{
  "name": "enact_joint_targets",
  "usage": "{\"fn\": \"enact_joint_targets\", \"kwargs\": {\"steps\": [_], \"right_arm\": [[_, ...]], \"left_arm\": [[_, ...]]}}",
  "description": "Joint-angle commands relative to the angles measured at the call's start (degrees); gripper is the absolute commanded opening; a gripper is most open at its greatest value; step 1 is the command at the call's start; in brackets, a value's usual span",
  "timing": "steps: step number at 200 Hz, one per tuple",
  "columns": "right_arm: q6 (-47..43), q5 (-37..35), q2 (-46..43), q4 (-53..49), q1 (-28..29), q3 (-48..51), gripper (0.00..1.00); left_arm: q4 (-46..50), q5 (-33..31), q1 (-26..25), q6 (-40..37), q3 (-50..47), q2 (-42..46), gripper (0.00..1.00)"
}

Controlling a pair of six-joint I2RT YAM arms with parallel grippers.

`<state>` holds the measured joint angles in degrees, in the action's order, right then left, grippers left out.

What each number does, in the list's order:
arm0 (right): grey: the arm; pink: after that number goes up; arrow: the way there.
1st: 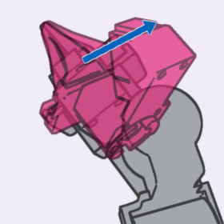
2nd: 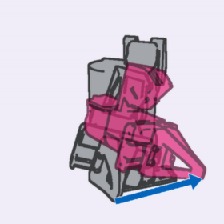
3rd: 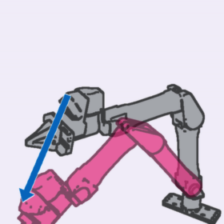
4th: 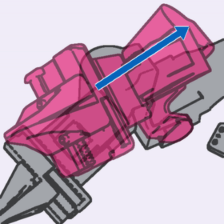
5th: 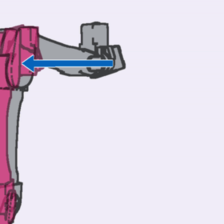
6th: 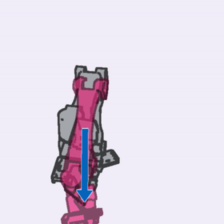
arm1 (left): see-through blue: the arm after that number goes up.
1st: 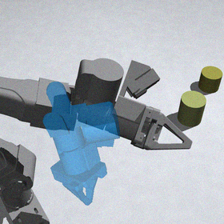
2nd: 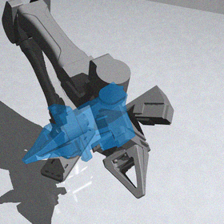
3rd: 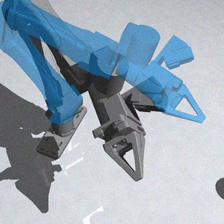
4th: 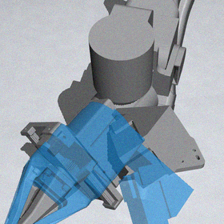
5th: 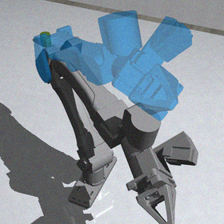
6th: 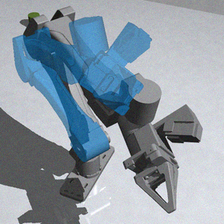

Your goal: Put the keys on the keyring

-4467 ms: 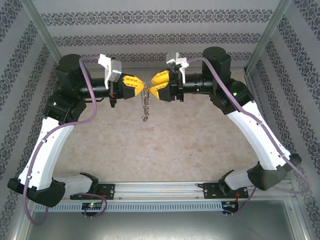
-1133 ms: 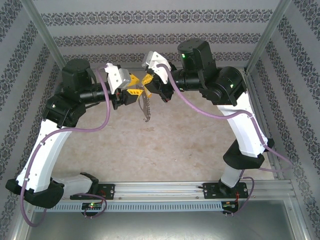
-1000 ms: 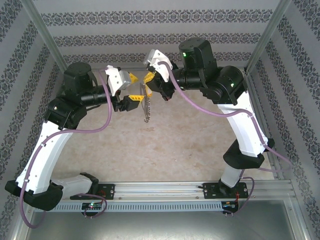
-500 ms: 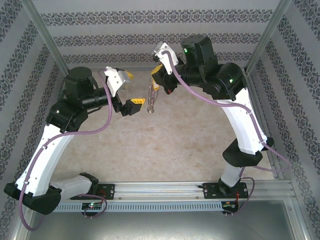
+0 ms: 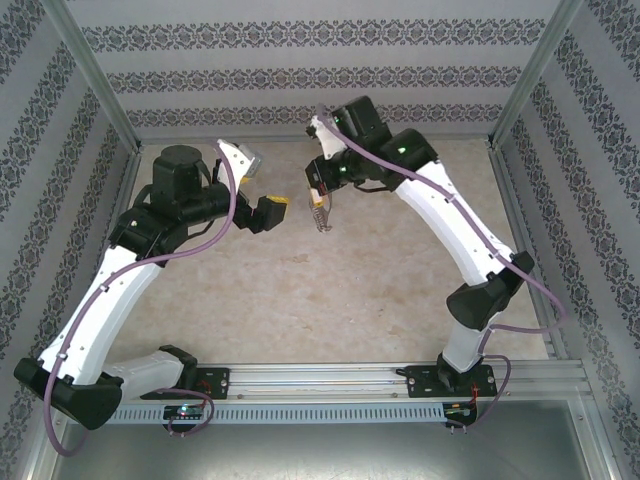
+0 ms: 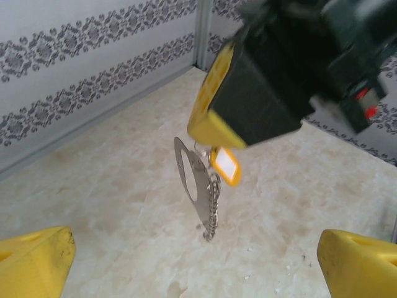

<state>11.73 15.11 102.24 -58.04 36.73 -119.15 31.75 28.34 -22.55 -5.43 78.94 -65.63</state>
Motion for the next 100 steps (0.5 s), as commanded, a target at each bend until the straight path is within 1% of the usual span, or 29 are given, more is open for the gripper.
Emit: {"fn": "enact_joint_targets", "kwargs": {"steps": [1, 40, 68, 100], "right_arm": [[6.40, 3.74, -1.87, 9.92, -0.13, 5.70, 0.00], [10.85, 7.34, -0.01, 19.80, -0.26, 13.04, 0.00], [12.62, 10.42, 2.19, 21.18, -0.68, 16.12, 0.00], [13.16, 11.99, 0.38, 25.34, -1.54, 24.71, 0.00]], "left_arm": [[-0.20, -3.07, -0.40, 2.21, -0.77, 1.78, 1.00], [-1.59, -4.62, 0.59, 6.48, -4.01, 2.34, 1.00], [-0.83, -4.98, 2.09, 8.60, -4.84, 2.10, 1.00], [-1.64, -4.08, 2.54, 8.41, -5.53, 2.14, 1.00]]}}
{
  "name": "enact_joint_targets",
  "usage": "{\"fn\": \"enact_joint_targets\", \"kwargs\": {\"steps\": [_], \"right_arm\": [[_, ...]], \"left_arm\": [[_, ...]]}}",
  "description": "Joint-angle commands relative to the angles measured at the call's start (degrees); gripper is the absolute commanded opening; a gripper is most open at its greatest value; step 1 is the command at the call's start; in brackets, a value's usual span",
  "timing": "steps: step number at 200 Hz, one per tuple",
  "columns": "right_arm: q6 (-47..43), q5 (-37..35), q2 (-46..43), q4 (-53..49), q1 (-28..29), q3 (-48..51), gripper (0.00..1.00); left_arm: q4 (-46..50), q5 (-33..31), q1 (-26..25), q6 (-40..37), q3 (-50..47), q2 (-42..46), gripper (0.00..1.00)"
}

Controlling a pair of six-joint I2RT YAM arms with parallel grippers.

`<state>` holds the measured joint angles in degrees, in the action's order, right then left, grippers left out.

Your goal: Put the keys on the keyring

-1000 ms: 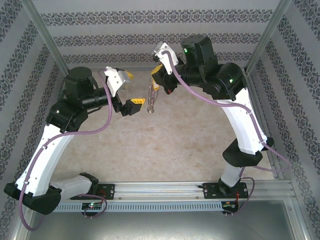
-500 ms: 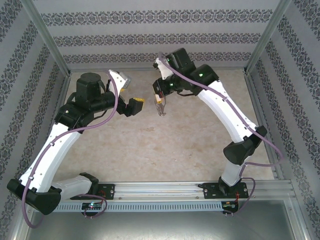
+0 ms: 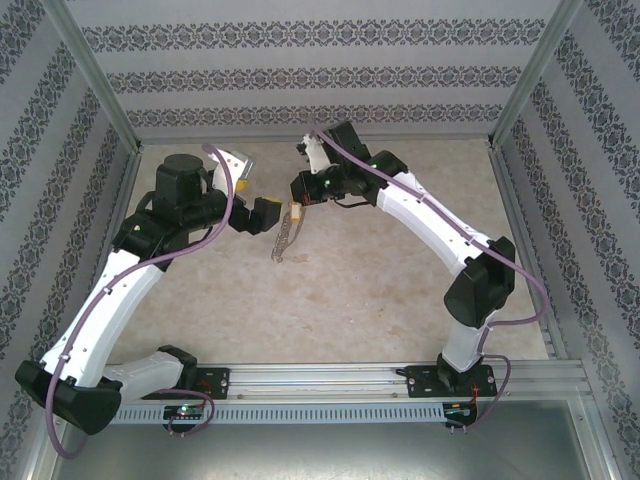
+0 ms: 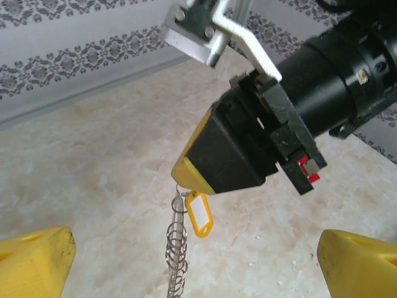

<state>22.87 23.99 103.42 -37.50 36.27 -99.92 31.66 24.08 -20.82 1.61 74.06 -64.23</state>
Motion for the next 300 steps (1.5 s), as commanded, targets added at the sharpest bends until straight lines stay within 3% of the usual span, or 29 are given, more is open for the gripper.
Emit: {"fn": "enact_joint_targets", "kwargs": {"steps": [1, 22, 105, 196, 255, 300], "right_arm": [[2.05, 3.36, -0.87, 4.93, -1.14, 5.76, 0.00], [2.75, 6.22, -2.76, 6.29, -2.38, 11.41, 0.00], [2.25, 5.54, -13.07, 4.82, -6.81, 29.73, 0.00], [3.36, 4.35, -11.82, 8.87, -8.38, 42.55, 0.00], [4.38, 9.70, -1.48, 13.35, -8.53, 39.08, 0.00], [3.24, 8.36, 0.82, 12.02, -9.00, 37.58, 0.03]], "left_arm": [[-1.62, 0.22, 0.84, 1.33, -0.71, 0.76, 1.00], [-2.64, 0.89, 0.84, 0.77, -0.73, 0.29, 1.00], [-4.98, 4.44, 0.97, 1.02, 2.00, -5.06, 1.00], [-6.70, 5.90, 0.97, 1.29, 2.36, -6.77, 1.00], [-6.44, 5.56, 0.96, 1.03, 1.79, -5.97, 1.00], [-5.67, 4.95, 1.00, 1.12, 1.32, -4.37, 1.00]]}}
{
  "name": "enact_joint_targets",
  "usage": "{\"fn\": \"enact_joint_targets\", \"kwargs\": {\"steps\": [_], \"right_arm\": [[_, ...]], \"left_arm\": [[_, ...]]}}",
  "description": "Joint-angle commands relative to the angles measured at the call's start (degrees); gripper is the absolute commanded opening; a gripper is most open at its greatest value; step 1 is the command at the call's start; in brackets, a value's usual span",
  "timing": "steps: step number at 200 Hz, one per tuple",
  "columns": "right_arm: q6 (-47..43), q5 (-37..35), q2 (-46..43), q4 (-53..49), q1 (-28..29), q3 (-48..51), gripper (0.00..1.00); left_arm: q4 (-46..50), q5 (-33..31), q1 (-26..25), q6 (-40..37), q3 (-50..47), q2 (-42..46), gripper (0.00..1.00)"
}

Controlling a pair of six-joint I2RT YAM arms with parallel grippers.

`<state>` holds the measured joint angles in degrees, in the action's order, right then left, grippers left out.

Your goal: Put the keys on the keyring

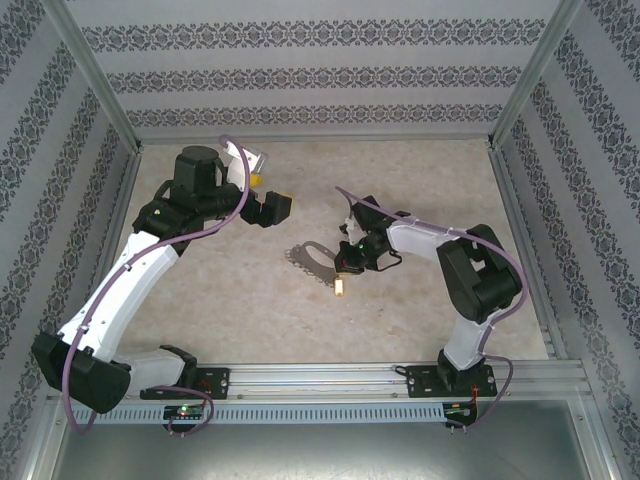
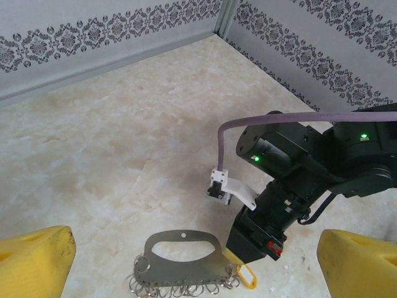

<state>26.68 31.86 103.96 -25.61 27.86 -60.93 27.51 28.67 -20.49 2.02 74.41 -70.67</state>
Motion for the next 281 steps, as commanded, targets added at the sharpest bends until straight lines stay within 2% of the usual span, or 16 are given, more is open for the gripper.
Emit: {"fn": "enact_joint_targets", "kwargs": {"steps": [1, 70, 114, 124, 129, 133, 136, 166, 203, 232, 257, 269, 281], "right_arm": [[-0.57, 0.44, 0.23, 0.12, -0.64, -1.36, 0.03], [-1.60, -4.17, -7.22, -1.74, -1.49, 4.34, 0.27], [-6.82, -14.08, -22.10, 0.64, -1.66, 6.74, 0.43], [-8.65, -17.25, -25.98, 1.60, -1.64, 7.17, 0.60], [-9.54, -18.74, -27.85, 2.13, -1.75, 7.50, 0.75], [-10.33, -20.06, -29.33, 2.49, -1.82, 7.76, 0.94], [-10.86, -20.72, -30.40, 2.91, -1.92, 8.03, 0.98], [-13.87, -30.88, -40.33, 7.11, -3.35, 11.89, 0.98], [-11.71, -38.79, -49.18, 14.87, -10.51, 18.99, 0.98], [-6.80, -50.35, -50.85, 23.72, -16.83, 26.29, 0.98], [-7.72, -50.68, -51.88, 41.46, -22.17, 37.58, 0.98], [-11.38, -49.90, -50.84, 50.17, -23.23, 42.06, 0.98], [-14.24, -47.93, -48.74, 52.63, -24.25, 43.56, 0.98]], "left_arm": [[-1.50, 0.35, 0.65, 0.75, 0.94, 2.06, 1.00], [-0.42, -0.49, 0.77, 0.57, -0.13, 3.62, 1.00], [-1.88, -3.32, 1.67, 3.36, -3.90, 4.71, 1.00], [-2.10, -4.58, 2.70, 4.73, -5.62, 5.23, 1.00], [-2.19, -4.95, 3.28, 5.37, -6.61, 5.56, 1.00], [-2.27, -5.16, 3.75, 5.87, -7.22, 5.79, 1.00], [-2.32, -5.27, 4.03, 6.01, -7.84, 6.00, 1.00], [-3.54, -6.89, 7.36, 7.65, -14.58, 8.93, 1.00], [-6.47, -17.68, 10.78, 8.72, -25.52, 14.66, 1.00], [-12.75, -23.67, 13.99, 7.01, -33.84, 17.89, 1.00], [-23.42, -31.65, 15.47, 4.72, -41.59, 19.42, 1.00], [-27.38, -32.19, 16.85, 4.59, -43.68, 18.27, 1.00], [-29.74, -31.41, 18.07, 4.36, -44.40, 15.83, 1.00]]}}
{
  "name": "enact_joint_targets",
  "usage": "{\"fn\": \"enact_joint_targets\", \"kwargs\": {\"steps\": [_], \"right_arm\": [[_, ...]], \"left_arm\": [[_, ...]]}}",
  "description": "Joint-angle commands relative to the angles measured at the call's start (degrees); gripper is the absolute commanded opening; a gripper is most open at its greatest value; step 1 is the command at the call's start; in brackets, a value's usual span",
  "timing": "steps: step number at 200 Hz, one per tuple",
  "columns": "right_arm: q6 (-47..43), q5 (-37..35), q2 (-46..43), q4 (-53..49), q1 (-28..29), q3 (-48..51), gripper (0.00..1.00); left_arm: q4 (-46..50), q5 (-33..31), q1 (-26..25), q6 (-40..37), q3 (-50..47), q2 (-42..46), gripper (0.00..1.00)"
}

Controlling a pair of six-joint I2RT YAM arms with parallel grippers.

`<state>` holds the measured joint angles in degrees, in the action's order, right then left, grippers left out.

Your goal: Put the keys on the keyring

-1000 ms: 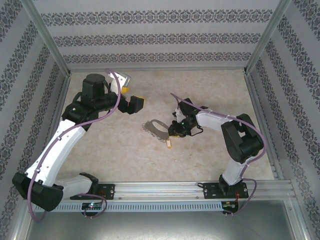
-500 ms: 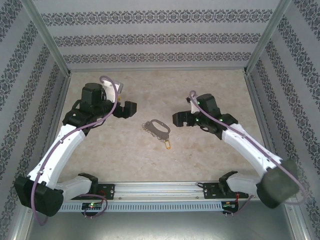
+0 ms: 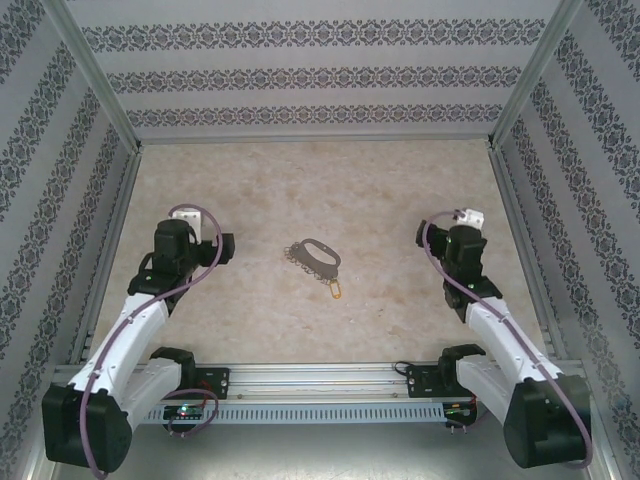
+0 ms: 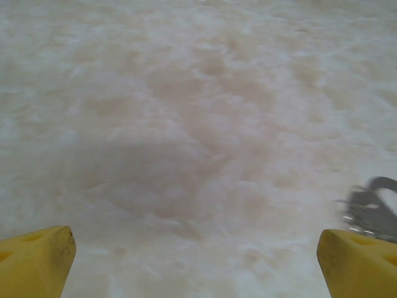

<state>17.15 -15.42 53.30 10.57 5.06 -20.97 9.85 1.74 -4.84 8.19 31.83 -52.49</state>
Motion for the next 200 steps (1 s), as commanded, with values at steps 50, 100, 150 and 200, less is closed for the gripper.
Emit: {"fn": "enact_joint_targets", "kwargs": {"steps": [50, 100, 150, 200], "right_arm": [[-10.86, 9.19, 13.16, 28.64, -6.68, 3.71, 0.98], [-11.36, 11.79, 29.26, 35.62, -6.77, -2.01, 0.98], [-14.15, 10.07, 33.46, 45.16, -4.45, 0.93, 0.98], [-14.18, 6.38, 33.30, 41.73, -3.27, -0.47, 0.98]], "left_arm": [[-25.89, -7.52, 4.79, -3.94, -5.59, -13.28, 1.00], [-43.66, -5.85, 5.45, -5.22, -6.79, -26.05, 1.00], [-52.46, 0.40, 6.25, -7.21, -4.95, -35.97, 1.00], [-57.39, 3.99, 6.69, -8.06, -7.57, -37.36, 1.00]]}}
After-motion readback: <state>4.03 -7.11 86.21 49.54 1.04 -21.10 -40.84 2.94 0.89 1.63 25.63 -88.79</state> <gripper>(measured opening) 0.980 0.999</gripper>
